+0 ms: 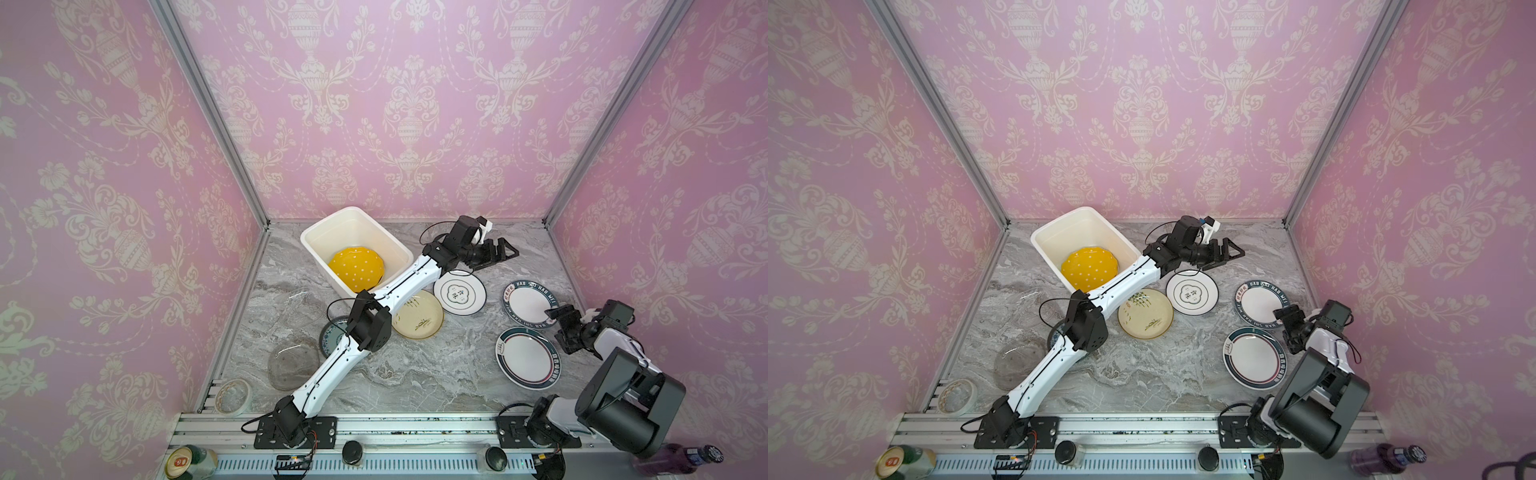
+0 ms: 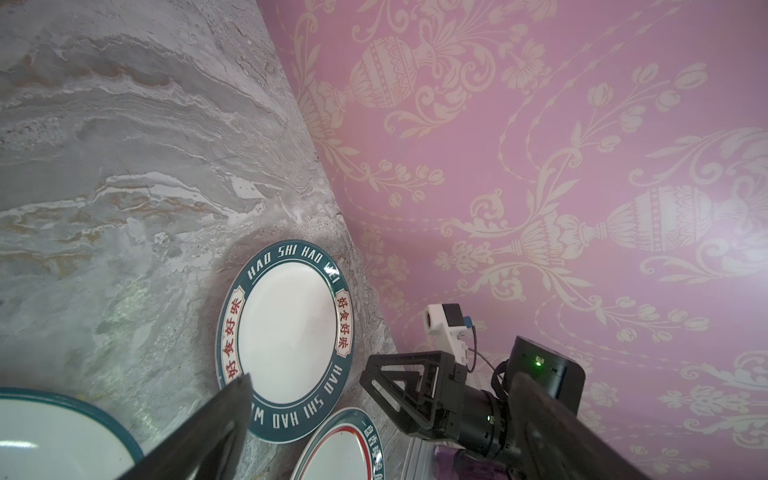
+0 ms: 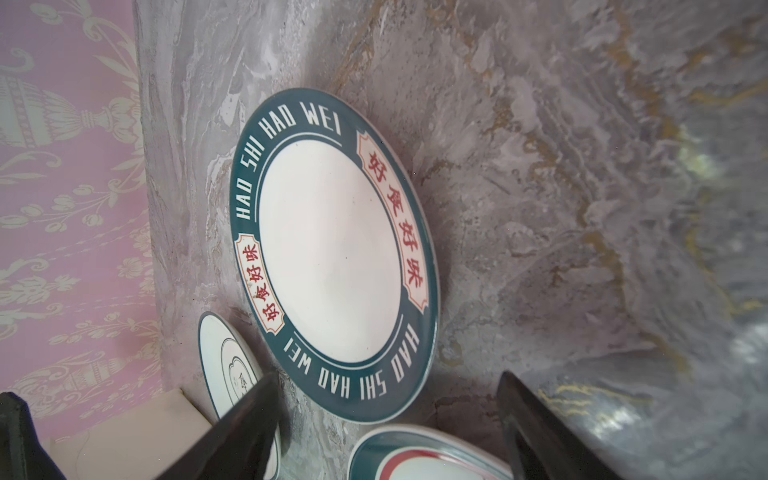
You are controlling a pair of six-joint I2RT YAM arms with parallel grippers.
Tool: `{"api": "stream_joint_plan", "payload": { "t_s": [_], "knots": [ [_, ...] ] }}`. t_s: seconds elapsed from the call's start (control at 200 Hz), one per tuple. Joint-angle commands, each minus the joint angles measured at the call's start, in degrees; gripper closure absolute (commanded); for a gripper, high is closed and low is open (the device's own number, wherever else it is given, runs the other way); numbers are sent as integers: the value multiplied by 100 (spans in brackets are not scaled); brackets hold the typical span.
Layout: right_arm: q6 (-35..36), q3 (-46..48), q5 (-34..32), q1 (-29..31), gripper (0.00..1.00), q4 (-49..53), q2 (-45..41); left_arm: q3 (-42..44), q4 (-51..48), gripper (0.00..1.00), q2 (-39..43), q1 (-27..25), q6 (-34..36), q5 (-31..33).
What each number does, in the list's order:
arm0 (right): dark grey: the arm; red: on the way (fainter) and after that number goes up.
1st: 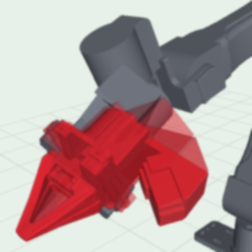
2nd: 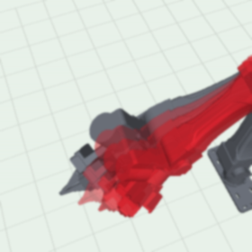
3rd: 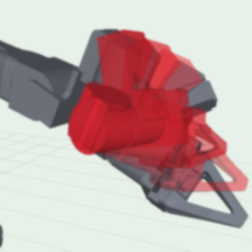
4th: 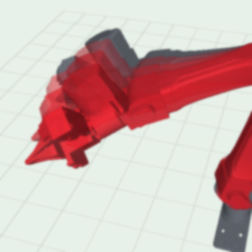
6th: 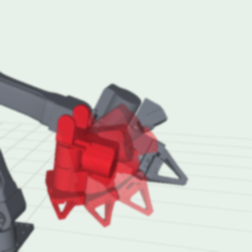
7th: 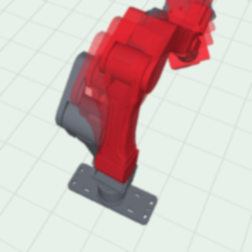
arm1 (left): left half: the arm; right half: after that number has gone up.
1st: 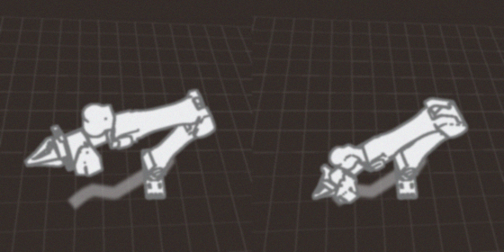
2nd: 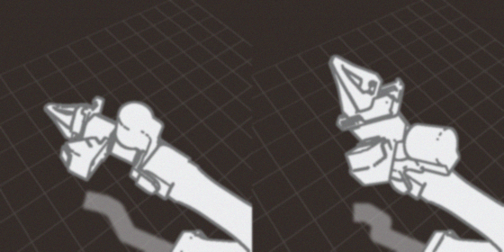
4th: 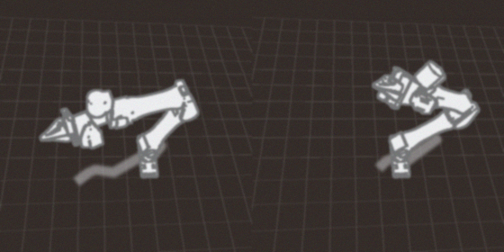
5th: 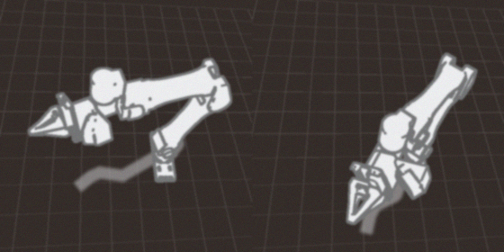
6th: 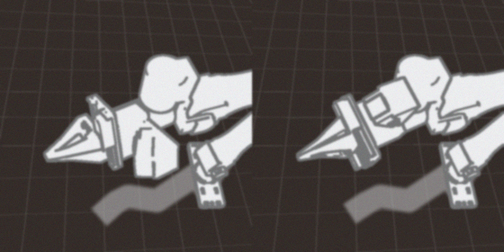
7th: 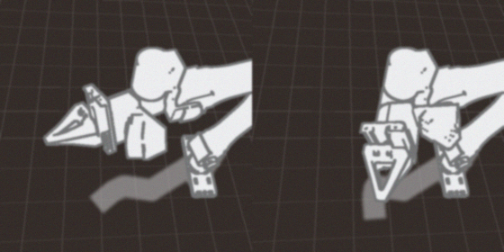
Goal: Place the plates into the plastic bin on the countertop
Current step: 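Close the right gripper on the rim of the green 'HAO SHI HAO WEI' plate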
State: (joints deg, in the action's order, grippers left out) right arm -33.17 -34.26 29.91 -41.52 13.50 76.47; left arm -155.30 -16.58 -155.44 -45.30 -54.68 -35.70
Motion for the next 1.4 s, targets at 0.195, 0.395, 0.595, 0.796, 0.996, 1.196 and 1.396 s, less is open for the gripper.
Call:
{"api": "stream_joint_plan", "payload": {
  "t_s": [0.195, 0.395, 0.595, 0.796, 0.996, 1.196, 1.396],
  "knots": [
    [-244, 333, 814, -49, 27, -1405, 680, 62, 916, 3, -521, -32, -645, -410],
    [-339, 450, 1095, -54, 35, -1898, 1066, 62, 1204, 4, -782, -71, -874, -456],
    [-287, 460, 1142, -45, 50, -2052, 1317, 51, 1249, 5, -914, -123, -952, -481],
    [-216, 470, 1183, -42, 71, -2123, 1508, 62, 1151, 5, -885, -121, -897, -473],
    [-174, 499, 1213, -46, 89, -2149, 1503, 62, 1013, 6, -807, -128, -828, -472],
    [-223, 471, 1227, -49, 100, -2075, 1266, 62, 817, 6, -588, -138, -645, -438],
    [-500, 345, 1189, -41, 100, -1878, 630, 65, 577, 6, -130, -137, -406, -369]
  ]
}}
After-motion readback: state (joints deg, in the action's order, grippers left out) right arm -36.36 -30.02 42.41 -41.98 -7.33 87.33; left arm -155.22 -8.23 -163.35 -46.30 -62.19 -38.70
